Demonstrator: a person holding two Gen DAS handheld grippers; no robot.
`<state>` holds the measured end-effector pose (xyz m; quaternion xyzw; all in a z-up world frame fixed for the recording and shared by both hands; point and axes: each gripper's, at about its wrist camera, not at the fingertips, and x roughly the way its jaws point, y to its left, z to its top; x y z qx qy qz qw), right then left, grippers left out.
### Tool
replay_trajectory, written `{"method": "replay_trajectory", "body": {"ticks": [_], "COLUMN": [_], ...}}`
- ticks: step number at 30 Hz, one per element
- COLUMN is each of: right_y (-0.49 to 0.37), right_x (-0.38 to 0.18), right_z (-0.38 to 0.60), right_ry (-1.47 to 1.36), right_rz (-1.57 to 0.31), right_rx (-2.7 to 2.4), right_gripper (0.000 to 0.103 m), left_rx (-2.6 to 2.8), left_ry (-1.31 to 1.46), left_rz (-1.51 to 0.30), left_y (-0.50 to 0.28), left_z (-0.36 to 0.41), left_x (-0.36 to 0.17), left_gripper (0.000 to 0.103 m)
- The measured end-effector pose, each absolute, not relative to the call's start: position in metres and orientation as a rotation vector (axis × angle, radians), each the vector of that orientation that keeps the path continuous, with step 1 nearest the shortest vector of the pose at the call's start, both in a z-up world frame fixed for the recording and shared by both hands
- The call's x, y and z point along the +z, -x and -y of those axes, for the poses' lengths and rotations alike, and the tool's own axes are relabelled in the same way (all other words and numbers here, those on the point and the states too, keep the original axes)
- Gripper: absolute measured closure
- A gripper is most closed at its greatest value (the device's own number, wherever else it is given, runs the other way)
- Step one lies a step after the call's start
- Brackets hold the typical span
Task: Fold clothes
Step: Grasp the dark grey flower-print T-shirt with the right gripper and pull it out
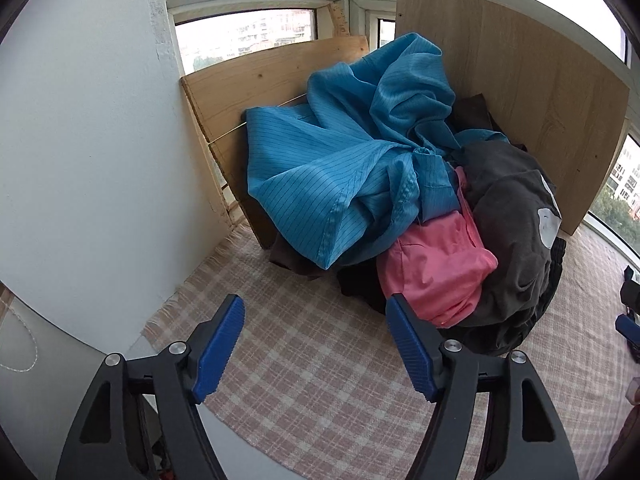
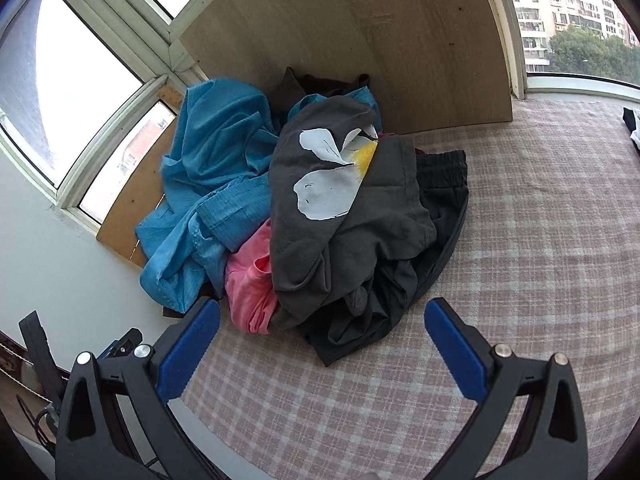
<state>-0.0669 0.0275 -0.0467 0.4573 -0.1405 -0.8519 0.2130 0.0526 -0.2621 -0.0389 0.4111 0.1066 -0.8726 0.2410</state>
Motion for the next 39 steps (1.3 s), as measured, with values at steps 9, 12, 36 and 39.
{"method": "replay_trajectory", "body": {"ticks": [9,12,36,39], "right_y": [0.096,0.117,0.195,0.185], "right_x": [-0.037,-0.038,-0.060,-0.017], "right_z": [0.013,0.021,0.078,0.065], "right_ry": [-1.174,-1.167,-1.232,-1.127], "right_rz": [-0.020,-0.038,-0.122,-0.118], "right_rx": [-2.496,-2.515,-2.430,-2.493], "right_gripper": [0.000,0.000,0.088,0.090], "left_rx": [-2.371,-2.378,-2.420,-2.444], "left_ry": [-1.127,-1.135,-1.119,-1.119], "left_rz": [-0.260,-0.266,-0.285,-0.264], "left_y": [-0.031,-0.022,-0.004,-0.002], "left_z": [0.290,0.295,0.317,0.312], "left_x": [-0.054,-0.056,-0.070,-0.067], "left_gripper": [0.030,0.029,0.030,0.030]}}
